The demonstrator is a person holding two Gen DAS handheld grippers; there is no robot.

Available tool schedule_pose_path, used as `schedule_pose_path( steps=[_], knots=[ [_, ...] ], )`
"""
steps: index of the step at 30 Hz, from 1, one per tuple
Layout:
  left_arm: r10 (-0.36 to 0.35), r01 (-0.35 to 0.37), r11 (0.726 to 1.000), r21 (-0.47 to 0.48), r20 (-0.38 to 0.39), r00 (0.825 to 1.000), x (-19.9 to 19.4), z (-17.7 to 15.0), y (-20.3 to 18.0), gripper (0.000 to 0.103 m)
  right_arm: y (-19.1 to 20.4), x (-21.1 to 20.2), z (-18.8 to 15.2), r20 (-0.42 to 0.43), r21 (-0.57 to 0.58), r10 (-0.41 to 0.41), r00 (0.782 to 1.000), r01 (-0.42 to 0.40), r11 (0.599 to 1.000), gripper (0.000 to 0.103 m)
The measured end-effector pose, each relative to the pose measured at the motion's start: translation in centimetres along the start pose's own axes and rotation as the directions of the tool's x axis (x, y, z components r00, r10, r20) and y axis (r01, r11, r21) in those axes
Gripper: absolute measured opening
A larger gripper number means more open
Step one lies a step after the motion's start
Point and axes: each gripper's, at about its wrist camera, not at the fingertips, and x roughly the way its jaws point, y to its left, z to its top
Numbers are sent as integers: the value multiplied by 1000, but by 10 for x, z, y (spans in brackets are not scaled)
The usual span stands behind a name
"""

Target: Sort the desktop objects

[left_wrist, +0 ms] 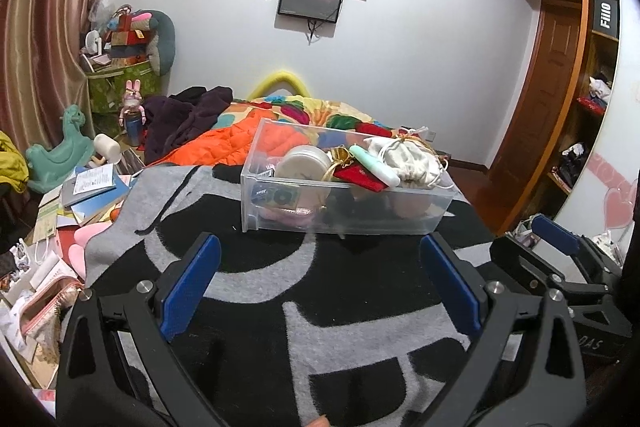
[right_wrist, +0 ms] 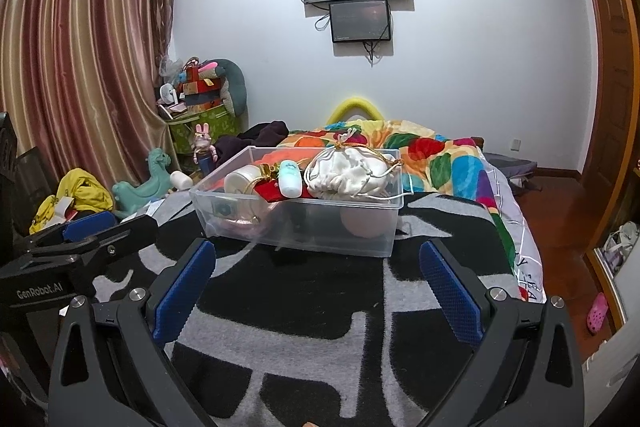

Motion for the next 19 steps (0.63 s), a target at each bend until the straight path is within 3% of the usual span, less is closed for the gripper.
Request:
schedule_pose_path(
  steps=[6,12,19],
  knots=[
    [21,-21,1000,12,28,999,-3,-1,-4,101,-1,-5,2,19,10,2,1000,-3,1000,102],
    [-16,16,1000,26,-3,1000,2,-3,-9,101,-1,-5,3,21,7,8,1000,-8,1000,102],
    [-21,20,999,33,21,1000,-1,-2,-11,101,-2,-7,3,29,10,9,1000,-9,1000,102]
  ],
)
